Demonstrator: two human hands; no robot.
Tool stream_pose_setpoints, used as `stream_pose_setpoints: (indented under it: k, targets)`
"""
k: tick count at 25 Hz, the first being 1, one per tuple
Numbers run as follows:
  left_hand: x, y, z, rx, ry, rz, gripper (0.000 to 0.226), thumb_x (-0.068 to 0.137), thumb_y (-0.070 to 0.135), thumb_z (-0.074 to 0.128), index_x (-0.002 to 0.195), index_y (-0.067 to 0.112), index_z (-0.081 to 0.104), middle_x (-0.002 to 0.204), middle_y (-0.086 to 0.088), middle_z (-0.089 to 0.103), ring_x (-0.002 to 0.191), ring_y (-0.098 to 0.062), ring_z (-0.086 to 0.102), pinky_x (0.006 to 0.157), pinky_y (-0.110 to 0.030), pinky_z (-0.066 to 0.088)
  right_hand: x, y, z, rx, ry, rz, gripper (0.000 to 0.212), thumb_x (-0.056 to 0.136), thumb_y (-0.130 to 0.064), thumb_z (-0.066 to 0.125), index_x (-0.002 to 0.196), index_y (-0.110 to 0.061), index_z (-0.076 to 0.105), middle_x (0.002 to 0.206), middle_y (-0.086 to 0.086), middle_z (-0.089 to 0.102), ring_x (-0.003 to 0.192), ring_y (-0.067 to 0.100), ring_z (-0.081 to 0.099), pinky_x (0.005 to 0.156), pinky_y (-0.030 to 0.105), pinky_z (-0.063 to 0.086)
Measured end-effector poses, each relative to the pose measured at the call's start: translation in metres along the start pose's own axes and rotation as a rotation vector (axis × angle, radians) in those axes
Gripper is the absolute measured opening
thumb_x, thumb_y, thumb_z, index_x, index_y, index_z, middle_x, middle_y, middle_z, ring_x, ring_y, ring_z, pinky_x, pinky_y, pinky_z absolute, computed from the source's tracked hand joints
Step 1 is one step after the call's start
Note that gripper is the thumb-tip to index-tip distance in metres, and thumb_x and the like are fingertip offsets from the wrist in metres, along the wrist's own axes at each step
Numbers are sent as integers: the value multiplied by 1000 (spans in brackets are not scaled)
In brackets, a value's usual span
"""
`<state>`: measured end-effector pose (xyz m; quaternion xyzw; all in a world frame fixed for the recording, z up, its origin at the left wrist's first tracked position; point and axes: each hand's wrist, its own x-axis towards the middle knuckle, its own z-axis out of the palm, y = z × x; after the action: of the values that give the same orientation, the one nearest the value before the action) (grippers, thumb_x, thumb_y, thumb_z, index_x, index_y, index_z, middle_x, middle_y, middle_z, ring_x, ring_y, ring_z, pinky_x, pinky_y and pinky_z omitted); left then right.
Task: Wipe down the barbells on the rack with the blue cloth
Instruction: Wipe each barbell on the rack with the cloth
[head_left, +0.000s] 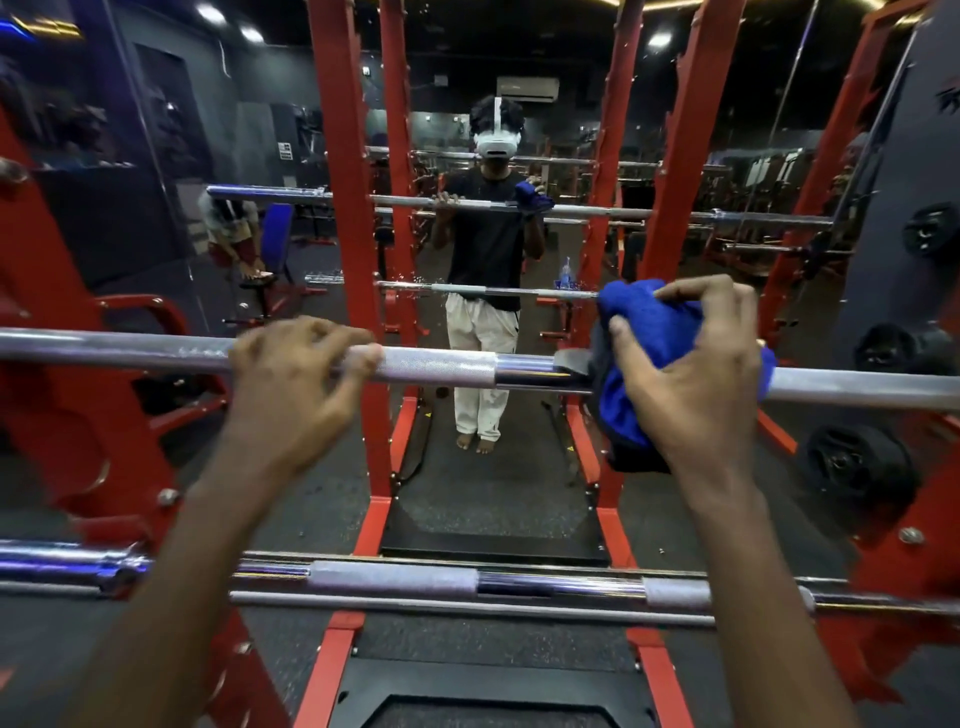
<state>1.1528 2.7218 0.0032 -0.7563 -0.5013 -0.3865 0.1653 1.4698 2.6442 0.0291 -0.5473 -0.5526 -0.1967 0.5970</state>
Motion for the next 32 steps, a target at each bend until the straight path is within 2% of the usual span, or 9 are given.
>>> stream_pose_setpoints:
  k: [2, 4, 7, 10, 14, 16, 23, 29, 32]
  targets:
    - [6, -40, -13, 75, 17, -51, 59, 100, 60, 26, 110, 26, 74, 108, -7, 69, 108, -33, 60, 94, -49, 35, -5, 6, -2, -29, 127, 22, 28, 88, -39, 76, 104, -17, 68, 108, -4, 66, 102, 23, 65, 97, 47, 50]
    - [3, -59, -16, 122, 19, -11, 58, 102, 57, 26, 113, 25, 73, 108, -5, 70, 108, -34, 61, 94, -50, 36, -12, -5, 5, -95, 119, -5, 36, 90, -52, 71, 105, -19, 72, 110, -3, 73, 106, 24, 66, 101, 54, 47]
    - [-3, -56, -14, 95, 17, 47, 47, 102, 49, 31, 123, 30, 68, 114, 1, 67, 112, -31, 58, 95, -49, 34, -29, -33, 23, -192, -112, -95, 57, 92, -63, 58, 128, -19, 65, 134, -1, 64, 127, 27, 56, 110, 49, 41]
    - [-3, -65, -16, 60, -2, 117, 45, 102, 47, 32, 128, 32, 65, 118, 4, 65, 115, -27, 57, 94, -46, 32, -35, -43, 32, -230, -256, -203, 67, 91, -59, 60, 146, -22, 50, 148, -4, 52, 137, 25, 49, 114, 41, 38]
    - [-2, -113, -26, 52, -20, 174, 54, 102, 56, 32, 126, 24, 68, 115, -4, 70, 109, -32, 65, 92, -50, 42, -29, -38, 30, -228, 6, 37, 59, 88, -52, 63, 138, -23, 57, 135, 0, 60, 124, 26, 55, 112, 52, 40]
    - [-5, -126, -27, 101, -23, 155, 54, 101, 57, 33, 128, 25, 66, 116, -5, 69, 111, -33, 62, 95, -51, 39, -33, -54, 45, -345, 31, 83, 60, 88, -57, 59, 138, -23, 56, 136, 3, 58, 125, 29, 55, 112, 56, 38]
    - [-11, -123, -24, 47, 23, 158, 42, 101, 48, 38, 130, 28, 61, 105, -6, 62, 101, -33, 56, 93, -48, 29, -73, -115, 102, -283, -52, -133, 64, 90, -54, 64, 145, -22, 52, 143, 1, 54, 131, 24, 51, 113, 48, 38]
    - [-12, -122, -24, -37, 33, 166, 40, 98, 49, 41, 127, 30, 61, 103, -3, 60, 100, -30, 53, 93, -44, 26, -60, -94, 99, -285, 337, 259, 63, 86, -46, 67, 142, -20, 54, 137, 7, 56, 129, 29, 51, 110, 58, 38]
    - [-12, -122, -23, -50, 56, 158, 40, 96, 50, 41, 125, 33, 63, 102, -1, 60, 100, -28, 53, 92, -43, 26, -77, -125, 127, -259, 303, 278, 72, 91, -51, 64, 151, -16, 44, 152, 11, 44, 141, 31, 40, 120, 56, 28]
